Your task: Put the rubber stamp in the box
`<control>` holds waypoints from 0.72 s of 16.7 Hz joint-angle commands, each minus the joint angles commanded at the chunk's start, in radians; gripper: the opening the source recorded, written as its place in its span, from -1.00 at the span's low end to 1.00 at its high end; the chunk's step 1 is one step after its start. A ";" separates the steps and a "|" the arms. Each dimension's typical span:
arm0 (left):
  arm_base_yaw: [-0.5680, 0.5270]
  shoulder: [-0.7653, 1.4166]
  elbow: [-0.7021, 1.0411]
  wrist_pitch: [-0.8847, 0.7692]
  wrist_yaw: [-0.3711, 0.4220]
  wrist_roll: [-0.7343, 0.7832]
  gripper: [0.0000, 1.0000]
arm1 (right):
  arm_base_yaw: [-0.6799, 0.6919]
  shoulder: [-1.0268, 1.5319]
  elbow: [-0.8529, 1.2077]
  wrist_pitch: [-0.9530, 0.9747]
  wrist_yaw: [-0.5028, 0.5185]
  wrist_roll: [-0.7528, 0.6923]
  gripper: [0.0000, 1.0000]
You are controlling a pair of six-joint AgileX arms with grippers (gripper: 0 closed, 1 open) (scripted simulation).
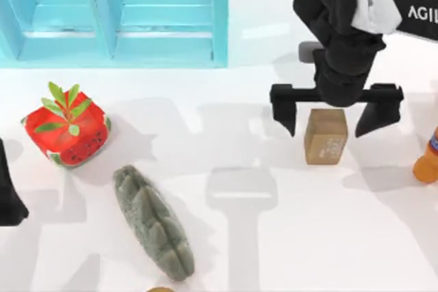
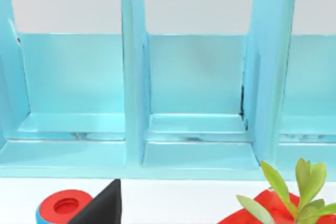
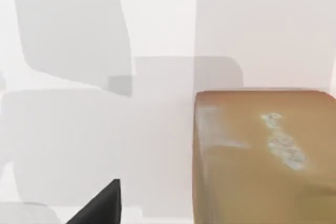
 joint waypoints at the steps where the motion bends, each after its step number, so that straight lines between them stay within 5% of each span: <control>1: 0.000 0.000 0.000 0.000 0.000 0.000 1.00 | 0.001 0.006 -0.026 0.028 0.000 0.001 1.00; 6: 0.000 0.000 0.000 0.000 0.000 0.000 1.00 | 0.001 0.012 -0.048 0.051 0.000 0.001 1.00; 12: 0.000 0.000 0.000 0.000 0.000 0.000 1.00 | 0.001 0.012 -0.048 0.051 0.000 0.001 0.10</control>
